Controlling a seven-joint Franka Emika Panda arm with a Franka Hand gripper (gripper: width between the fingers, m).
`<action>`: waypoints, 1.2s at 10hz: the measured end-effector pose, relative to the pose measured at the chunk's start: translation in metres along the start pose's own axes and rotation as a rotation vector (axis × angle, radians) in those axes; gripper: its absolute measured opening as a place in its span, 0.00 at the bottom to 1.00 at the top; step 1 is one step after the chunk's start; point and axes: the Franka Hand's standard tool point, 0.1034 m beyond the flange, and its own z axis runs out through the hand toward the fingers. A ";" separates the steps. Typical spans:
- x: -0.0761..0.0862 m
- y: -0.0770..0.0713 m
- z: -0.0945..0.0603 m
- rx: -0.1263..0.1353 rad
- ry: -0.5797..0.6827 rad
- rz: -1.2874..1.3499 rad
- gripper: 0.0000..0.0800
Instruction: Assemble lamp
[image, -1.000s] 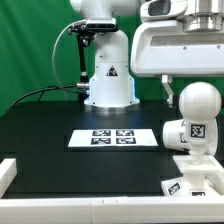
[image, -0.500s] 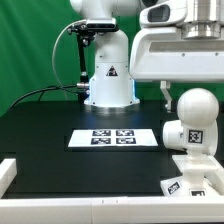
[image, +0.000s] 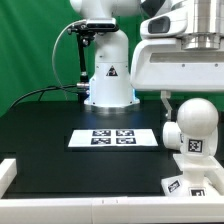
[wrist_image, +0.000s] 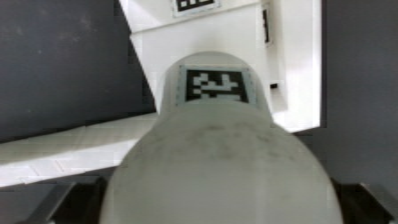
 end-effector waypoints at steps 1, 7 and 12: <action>0.001 0.000 0.000 0.003 0.005 0.001 0.72; 0.005 0.008 -0.006 0.030 -0.080 0.056 0.87; 0.007 0.011 -0.005 0.015 -0.344 0.106 0.87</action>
Offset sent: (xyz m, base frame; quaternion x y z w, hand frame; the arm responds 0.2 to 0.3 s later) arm 0.0000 0.0000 0.0000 0.0000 0.0000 0.0000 1.0000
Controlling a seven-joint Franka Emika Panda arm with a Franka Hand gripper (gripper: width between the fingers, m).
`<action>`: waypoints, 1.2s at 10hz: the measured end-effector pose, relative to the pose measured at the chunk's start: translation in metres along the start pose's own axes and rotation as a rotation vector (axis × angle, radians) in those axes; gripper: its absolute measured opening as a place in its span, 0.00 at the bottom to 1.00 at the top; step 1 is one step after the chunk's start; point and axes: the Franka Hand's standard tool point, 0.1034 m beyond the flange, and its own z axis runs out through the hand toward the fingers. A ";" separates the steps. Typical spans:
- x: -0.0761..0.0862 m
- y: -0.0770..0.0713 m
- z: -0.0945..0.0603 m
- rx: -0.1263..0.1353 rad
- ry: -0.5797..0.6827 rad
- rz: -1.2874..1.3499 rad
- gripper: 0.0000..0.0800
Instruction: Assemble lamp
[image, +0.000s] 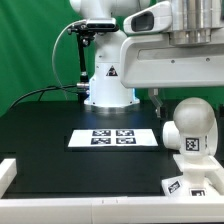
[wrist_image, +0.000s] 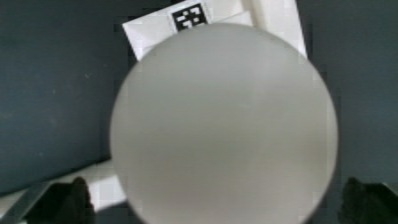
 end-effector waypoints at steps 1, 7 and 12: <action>0.002 -0.001 0.003 -0.005 -0.008 0.000 0.87; -0.005 -0.008 0.009 -0.017 0.002 0.013 0.86; -0.005 -0.008 0.010 -0.021 0.005 0.343 0.71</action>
Offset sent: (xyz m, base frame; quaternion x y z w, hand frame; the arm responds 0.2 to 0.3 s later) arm -0.0105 0.0087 -0.0092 -0.0181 0.0128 0.0007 0.9998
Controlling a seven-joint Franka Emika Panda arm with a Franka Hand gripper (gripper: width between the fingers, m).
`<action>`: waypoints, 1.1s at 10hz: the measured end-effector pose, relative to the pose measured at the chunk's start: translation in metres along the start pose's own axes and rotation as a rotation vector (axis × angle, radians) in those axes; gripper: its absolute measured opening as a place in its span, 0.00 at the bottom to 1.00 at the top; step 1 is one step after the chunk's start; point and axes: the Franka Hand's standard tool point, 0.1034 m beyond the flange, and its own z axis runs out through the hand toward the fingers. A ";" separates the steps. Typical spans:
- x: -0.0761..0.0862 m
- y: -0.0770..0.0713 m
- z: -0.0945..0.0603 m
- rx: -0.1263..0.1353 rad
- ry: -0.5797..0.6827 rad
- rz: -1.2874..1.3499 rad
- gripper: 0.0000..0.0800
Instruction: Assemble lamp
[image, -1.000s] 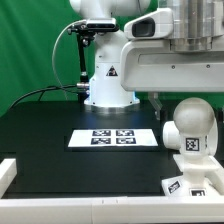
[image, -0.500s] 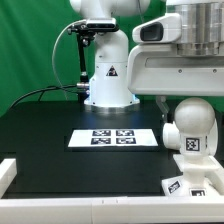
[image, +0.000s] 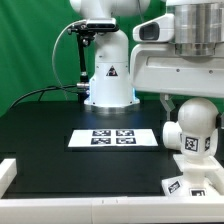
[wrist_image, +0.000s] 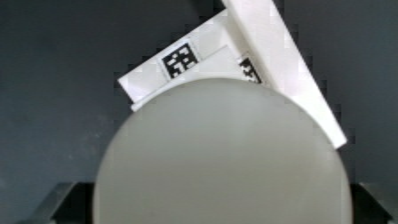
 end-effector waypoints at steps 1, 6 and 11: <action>0.001 0.000 0.000 0.000 0.001 0.112 0.71; -0.001 -0.006 0.000 0.043 0.010 0.685 0.71; -0.005 -0.006 0.002 0.131 -0.015 0.900 0.86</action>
Offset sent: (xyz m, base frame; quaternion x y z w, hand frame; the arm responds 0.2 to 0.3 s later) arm -0.0053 -0.0133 -0.0080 0.0097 0.0228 0.2672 0.9633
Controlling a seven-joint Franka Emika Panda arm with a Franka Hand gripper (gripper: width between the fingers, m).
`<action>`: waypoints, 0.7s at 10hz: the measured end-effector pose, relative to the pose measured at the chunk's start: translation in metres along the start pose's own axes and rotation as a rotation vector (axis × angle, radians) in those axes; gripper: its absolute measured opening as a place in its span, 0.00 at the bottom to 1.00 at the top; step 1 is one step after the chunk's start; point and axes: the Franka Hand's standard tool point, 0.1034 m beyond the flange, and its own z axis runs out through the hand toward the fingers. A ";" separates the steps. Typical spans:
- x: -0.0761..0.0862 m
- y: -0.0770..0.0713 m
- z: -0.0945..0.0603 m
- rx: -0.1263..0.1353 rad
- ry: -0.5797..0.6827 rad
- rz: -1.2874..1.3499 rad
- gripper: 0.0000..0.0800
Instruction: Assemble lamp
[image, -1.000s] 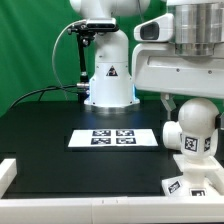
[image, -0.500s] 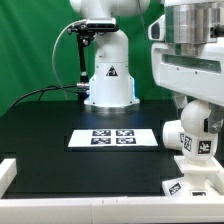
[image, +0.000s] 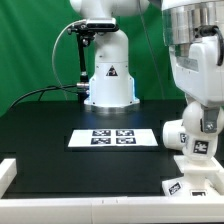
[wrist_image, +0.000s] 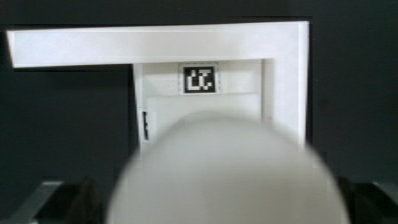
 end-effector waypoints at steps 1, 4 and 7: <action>0.003 -0.001 -0.001 0.001 0.001 -0.121 0.87; 0.014 -0.003 -0.006 0.005 0.008 -0.577 0.87; 0.013 -0.001 -0.003 0.002 0.008 -0.762 0.87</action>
Offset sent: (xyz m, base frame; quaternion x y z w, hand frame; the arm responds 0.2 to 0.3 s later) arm -0.0124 -0.0058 0.0066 -0.0249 -0.0102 -0.4169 0.9086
